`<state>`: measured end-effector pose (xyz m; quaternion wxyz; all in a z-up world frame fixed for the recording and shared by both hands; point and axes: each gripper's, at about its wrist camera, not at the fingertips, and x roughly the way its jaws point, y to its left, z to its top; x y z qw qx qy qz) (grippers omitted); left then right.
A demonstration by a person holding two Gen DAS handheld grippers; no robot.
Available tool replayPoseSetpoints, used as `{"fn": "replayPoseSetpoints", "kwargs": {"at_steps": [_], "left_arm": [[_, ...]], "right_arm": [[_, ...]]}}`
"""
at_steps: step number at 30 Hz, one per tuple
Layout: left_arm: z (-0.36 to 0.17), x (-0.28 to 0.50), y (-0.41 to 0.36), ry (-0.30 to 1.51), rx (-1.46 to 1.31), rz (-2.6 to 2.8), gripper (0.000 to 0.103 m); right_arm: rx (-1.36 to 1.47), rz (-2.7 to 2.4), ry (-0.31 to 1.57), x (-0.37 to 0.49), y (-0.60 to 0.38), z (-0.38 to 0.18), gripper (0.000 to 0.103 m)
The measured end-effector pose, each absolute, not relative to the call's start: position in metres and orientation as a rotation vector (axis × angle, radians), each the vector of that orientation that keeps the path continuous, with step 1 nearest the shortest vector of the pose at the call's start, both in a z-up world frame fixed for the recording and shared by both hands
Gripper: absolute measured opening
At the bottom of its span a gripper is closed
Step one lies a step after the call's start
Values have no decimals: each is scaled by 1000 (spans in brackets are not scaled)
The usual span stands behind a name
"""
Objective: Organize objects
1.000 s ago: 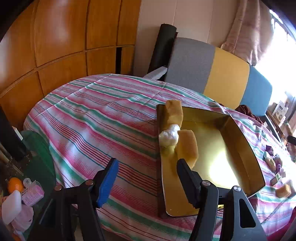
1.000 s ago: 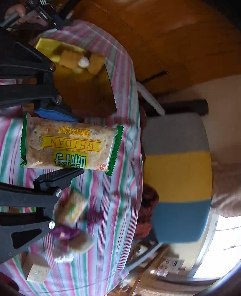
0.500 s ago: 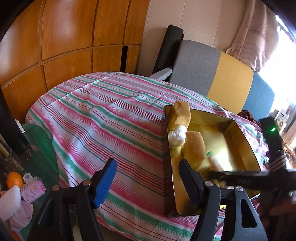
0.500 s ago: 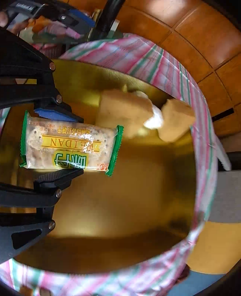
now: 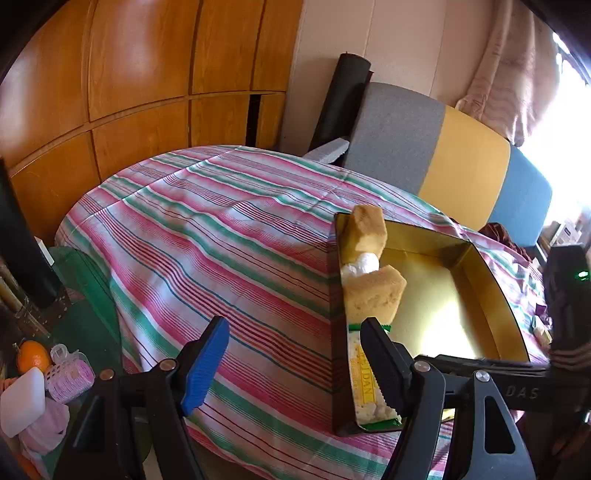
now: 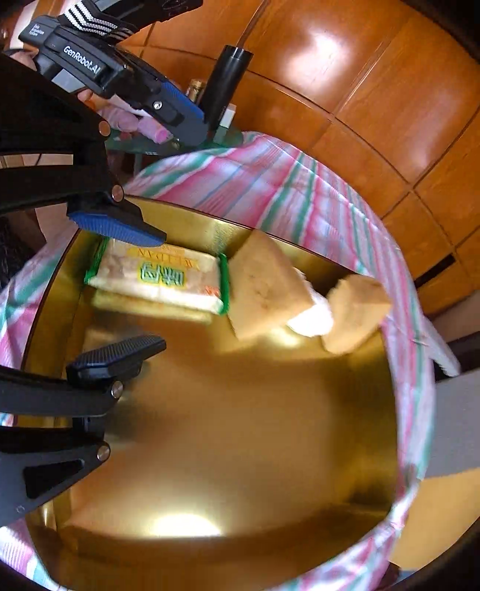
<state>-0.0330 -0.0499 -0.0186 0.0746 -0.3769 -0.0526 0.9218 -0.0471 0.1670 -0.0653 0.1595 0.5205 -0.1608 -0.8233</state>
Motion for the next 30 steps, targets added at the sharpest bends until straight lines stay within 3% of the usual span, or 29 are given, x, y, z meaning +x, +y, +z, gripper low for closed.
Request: {"fn": "replayPoseSetpoints", "kwargs": {"at_steps": [13,21,30], "left_arm": [[-18,-15,-7,-28,-1116,2676,74],[-19,-9,20,47,-1110,2612,75],[-16,-8,49,101,-1076,2535,75]], "right_arm": [[1304,-2659,-266,-12,207,-23,50],[1302,-2797,-372,21,283,-16,50],[1345,-3071,-634,86,423,-3,50]]}}
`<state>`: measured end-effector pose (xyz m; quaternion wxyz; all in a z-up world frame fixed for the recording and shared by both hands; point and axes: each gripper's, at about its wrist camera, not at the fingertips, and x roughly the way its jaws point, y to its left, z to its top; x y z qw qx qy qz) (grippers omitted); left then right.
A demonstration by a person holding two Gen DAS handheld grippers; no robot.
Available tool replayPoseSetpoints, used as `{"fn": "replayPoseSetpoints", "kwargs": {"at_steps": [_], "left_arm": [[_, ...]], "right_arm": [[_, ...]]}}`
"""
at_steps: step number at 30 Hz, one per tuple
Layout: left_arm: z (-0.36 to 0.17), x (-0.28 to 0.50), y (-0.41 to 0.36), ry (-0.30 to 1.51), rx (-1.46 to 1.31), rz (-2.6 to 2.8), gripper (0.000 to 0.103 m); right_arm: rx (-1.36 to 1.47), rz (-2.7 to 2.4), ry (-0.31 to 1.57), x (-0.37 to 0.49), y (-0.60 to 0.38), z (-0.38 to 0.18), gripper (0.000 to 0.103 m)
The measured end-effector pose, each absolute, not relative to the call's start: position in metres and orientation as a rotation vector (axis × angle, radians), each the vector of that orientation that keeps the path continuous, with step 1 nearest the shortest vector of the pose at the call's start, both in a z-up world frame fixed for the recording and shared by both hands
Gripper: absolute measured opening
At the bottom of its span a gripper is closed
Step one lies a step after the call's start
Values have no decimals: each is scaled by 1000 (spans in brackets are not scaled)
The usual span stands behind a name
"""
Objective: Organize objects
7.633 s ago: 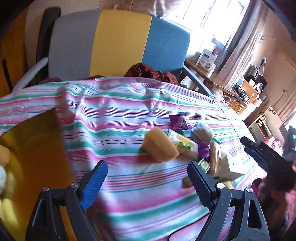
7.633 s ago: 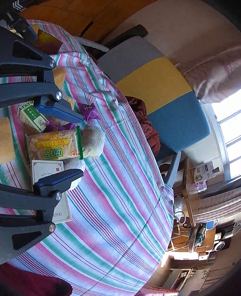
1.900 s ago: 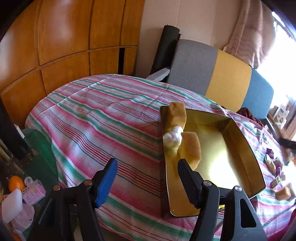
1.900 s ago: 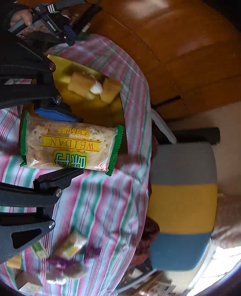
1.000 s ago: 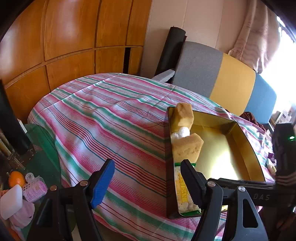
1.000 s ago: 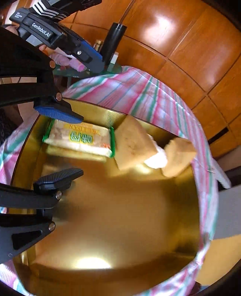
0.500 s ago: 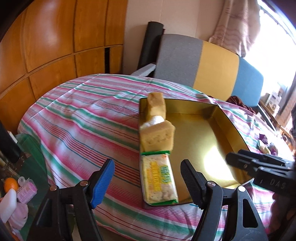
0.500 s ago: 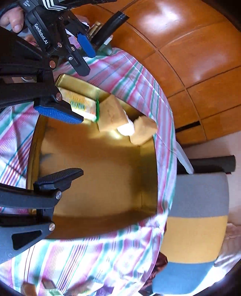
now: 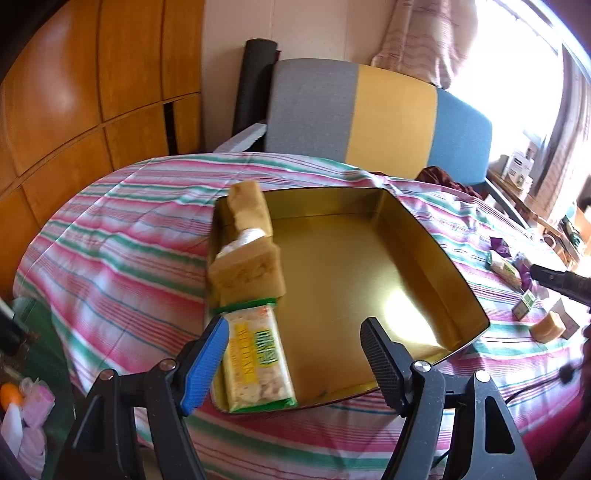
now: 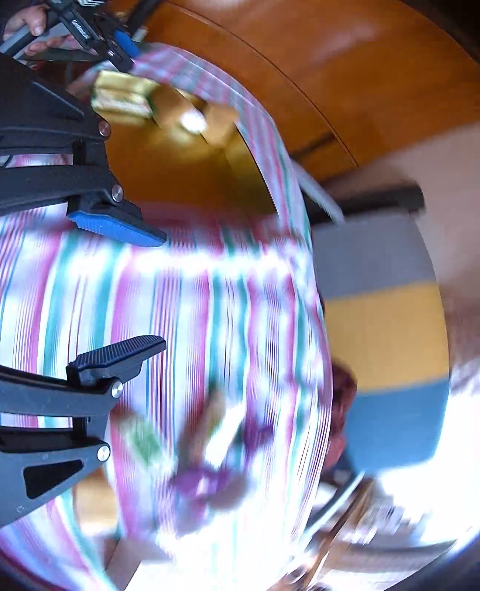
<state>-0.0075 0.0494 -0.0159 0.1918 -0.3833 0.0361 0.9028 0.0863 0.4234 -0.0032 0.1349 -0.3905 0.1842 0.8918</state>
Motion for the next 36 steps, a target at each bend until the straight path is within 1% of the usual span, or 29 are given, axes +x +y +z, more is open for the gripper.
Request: {"fn": "replayPoseSetpoints", "kwargs": {"at_steps": [4,7,11,14,15,22,23,25,28,33,36], "left_arm": [[-15,-7,66,127,-1070,2499,75],[-13,-7,81,152,-1059,2462,75],[-5,-3,109,201,-1025,2401,75],[5,2,139,251,-975,2347,75],[7,3,149,267,-959,2326,75],[12,10,237,369,-933,2139,76],[10,10,249,375,-939,2108,79],[7,10,276,424,-947,2064,79],[-2,14,316,569,-910,2018,86],[-18,15,375,828,-819,1901,86],[-21,14,404,878,-740,1826,86]], "right_arm": [[-1039,2418,605,122,489,2,50],[-911,2277,680,158,535,4,50],[-705,2101,819,204,579,-3,50],[-640,2044,1016,222,599,-15,50],[-635,2037,1042,223,601,-18,50],[-642,2076,1078,219,602,-19,50],[-637,2077,1086,220,602,-20,50],[-622,2081,1106,223,603,-20,50],[-608,2084,1136,225,605,-21,50],[-597,2104,1170,226,605,-22,50],[-576,2110,1202,228,607,-23,50]]}}
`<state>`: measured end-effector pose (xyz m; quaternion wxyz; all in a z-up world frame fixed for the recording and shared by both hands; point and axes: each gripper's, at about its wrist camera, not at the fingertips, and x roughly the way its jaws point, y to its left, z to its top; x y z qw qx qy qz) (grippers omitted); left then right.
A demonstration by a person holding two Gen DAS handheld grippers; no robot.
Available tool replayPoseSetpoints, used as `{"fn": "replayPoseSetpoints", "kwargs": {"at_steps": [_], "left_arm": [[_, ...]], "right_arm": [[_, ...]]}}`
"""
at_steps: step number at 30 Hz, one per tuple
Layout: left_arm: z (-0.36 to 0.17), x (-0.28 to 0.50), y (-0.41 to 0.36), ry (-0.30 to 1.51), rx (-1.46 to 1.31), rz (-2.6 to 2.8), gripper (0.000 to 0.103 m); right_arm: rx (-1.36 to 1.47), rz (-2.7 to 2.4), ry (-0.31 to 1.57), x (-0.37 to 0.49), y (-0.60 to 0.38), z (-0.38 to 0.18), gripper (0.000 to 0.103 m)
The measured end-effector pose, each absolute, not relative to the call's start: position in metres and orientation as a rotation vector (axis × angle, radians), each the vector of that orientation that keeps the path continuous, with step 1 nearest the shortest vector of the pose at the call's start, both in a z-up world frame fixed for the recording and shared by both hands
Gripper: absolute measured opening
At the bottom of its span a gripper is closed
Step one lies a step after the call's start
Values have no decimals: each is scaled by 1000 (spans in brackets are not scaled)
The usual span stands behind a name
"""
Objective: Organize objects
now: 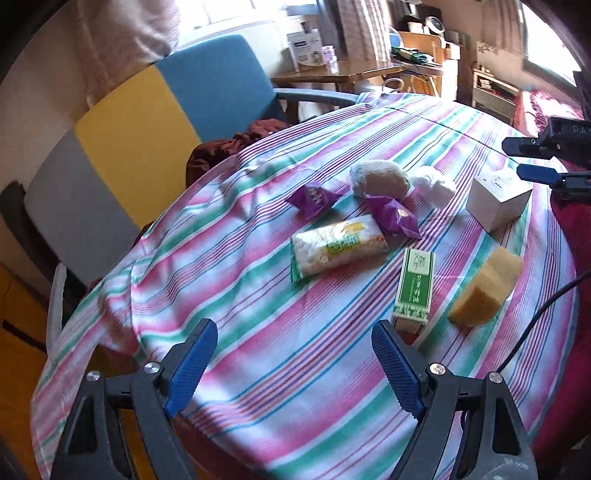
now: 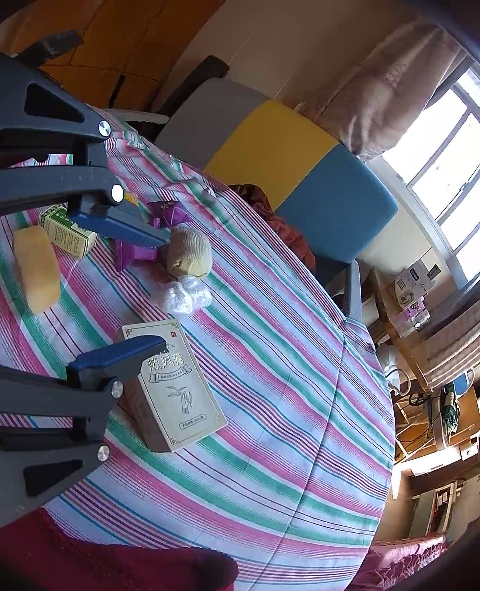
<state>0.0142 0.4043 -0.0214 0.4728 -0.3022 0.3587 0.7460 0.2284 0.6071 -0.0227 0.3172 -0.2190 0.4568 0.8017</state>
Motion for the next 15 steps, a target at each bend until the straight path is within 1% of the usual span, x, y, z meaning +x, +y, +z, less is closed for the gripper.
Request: {"fn": "replayPoseSetpoints", "kwargs": {"at_steps": [8,15], "left_arm": [[-50,5,463,1010,-666,1630,86],[-66,-5,502,1057,-643,1520,86]], "right_arm": [[-566,2118,1284,230,611,-29,50],[-587,2139,1302,226,611,-31,50]]}}
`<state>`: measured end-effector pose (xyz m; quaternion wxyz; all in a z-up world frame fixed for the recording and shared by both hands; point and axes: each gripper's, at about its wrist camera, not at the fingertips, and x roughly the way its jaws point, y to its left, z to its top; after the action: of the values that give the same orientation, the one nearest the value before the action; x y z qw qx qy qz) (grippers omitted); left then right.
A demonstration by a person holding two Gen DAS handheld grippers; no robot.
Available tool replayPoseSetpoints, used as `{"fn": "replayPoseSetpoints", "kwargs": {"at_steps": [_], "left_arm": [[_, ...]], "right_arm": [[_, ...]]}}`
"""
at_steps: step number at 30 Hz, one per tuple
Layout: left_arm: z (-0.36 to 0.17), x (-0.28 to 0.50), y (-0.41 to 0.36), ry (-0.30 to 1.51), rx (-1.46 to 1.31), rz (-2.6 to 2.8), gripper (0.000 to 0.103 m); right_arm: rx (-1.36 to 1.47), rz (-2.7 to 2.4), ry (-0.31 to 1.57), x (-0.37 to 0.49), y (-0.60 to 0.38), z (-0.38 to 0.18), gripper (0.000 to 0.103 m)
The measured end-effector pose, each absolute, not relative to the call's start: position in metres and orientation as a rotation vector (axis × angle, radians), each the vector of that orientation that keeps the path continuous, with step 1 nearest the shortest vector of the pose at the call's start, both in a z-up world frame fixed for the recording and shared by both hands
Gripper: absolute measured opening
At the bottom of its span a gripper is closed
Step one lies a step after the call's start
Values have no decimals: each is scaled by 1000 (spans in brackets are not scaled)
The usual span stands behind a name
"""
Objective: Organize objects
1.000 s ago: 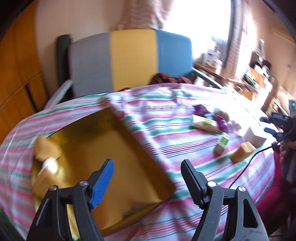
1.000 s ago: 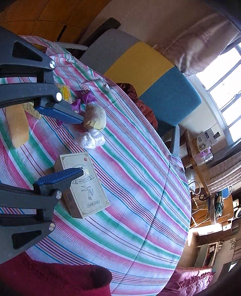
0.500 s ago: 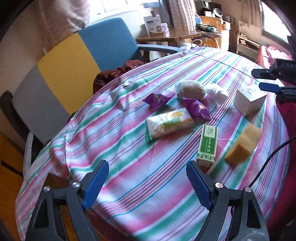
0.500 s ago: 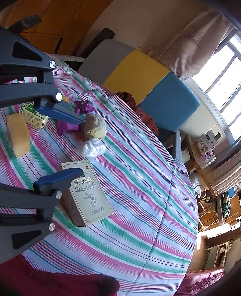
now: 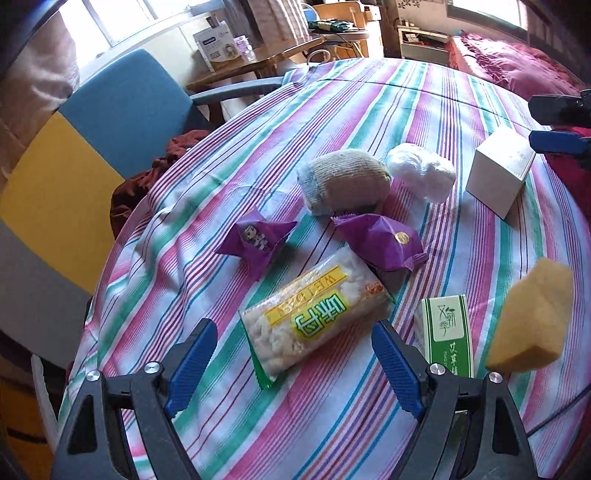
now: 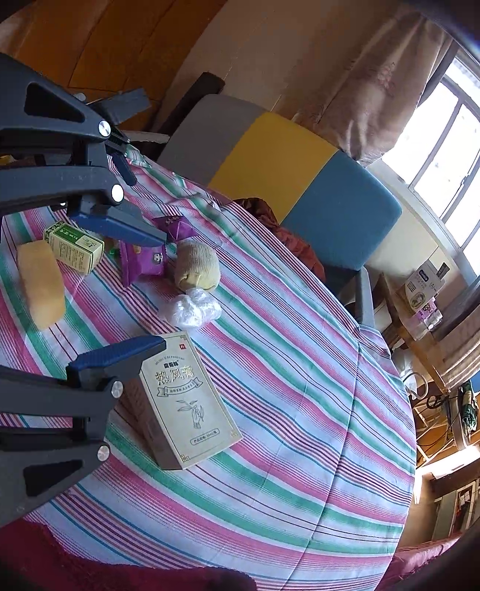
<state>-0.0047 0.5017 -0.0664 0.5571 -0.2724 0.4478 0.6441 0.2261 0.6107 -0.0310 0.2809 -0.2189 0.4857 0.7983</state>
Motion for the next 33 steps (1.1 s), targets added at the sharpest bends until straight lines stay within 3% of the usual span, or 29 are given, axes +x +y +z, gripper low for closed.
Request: {"fn": "replayPoseSetpoints", "kwargs": {"at_steps": [9,11,14,26,33], "left_arm": [[-93,-11,531,1064,-720,1419,83],[-94,-17,527,979,-801,1420,67],[-92,-21,515,885,-897,1433,52],[-88,0,427,650,-1067,1833,51],[-95,33,368,523,-961,1992,51]], "right_arm": [[-607,2140,1301,223,611,-33,50],[-606,2135,1300,224,611,-33,50],[-609,2133,1287,223,611,-33,51],[-700,2157,1231,209,606,-34,51],[-793,2188,1153,194,596,-34,50]]}}
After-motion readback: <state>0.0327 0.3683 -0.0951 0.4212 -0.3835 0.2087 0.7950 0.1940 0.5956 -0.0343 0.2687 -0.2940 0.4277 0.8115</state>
